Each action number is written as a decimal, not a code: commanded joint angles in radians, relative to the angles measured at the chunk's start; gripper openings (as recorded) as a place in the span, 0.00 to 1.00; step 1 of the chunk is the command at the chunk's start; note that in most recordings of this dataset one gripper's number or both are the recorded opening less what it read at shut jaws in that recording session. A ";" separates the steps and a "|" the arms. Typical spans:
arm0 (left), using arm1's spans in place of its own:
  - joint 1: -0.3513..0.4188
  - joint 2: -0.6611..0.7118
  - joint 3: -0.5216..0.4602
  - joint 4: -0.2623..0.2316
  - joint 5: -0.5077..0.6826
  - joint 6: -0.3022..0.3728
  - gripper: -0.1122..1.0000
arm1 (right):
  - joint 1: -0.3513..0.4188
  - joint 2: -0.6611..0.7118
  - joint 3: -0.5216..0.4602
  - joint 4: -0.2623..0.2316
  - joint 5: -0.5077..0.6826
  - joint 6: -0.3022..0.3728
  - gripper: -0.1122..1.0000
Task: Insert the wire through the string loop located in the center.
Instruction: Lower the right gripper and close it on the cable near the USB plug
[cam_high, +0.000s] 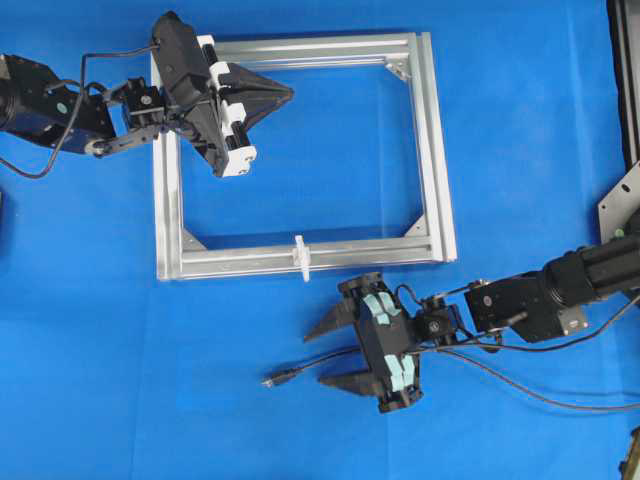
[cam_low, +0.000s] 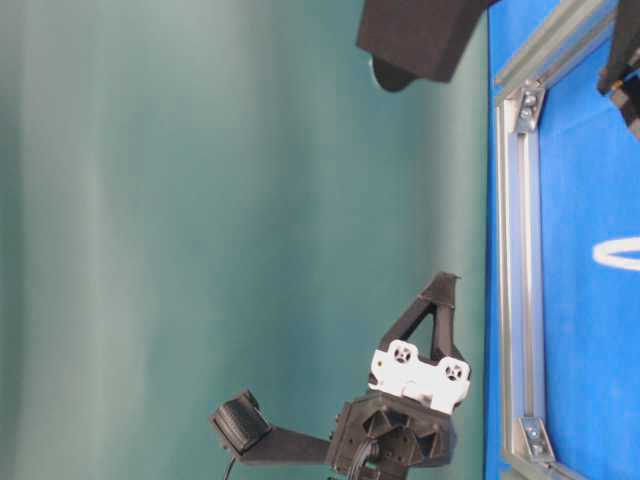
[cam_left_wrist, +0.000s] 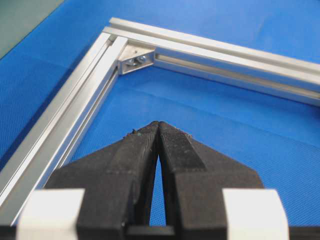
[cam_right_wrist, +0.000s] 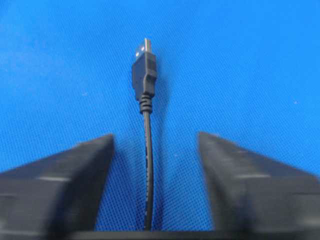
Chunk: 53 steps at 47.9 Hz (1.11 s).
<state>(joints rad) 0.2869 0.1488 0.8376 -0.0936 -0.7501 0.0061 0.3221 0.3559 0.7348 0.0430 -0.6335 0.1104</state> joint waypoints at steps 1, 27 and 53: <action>0.003 -0.032 -0.006 0.003 -0.005 0.000 0.10 | 0.000 -0.017 -0.012 0.003 -0.014 -0.002 0.41; 0.003 -0.034 -0.006 0.002 -0.005 0.000 0.10 | -0.002 -0.018 -0.012 0.002 -0.015 -0.002 0.08; 0.003 -0.034 -0.008 0.002 -0.005 -0.003 0.10 | 0.002 -0.187 -0.023 0.002 0.138 -0.006 0.08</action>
<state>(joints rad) 0.2884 0.1488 0.8376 -0.0936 -0.7501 0.0046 0.3221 0.2316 0.7302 0.0430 -0.5200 0.1058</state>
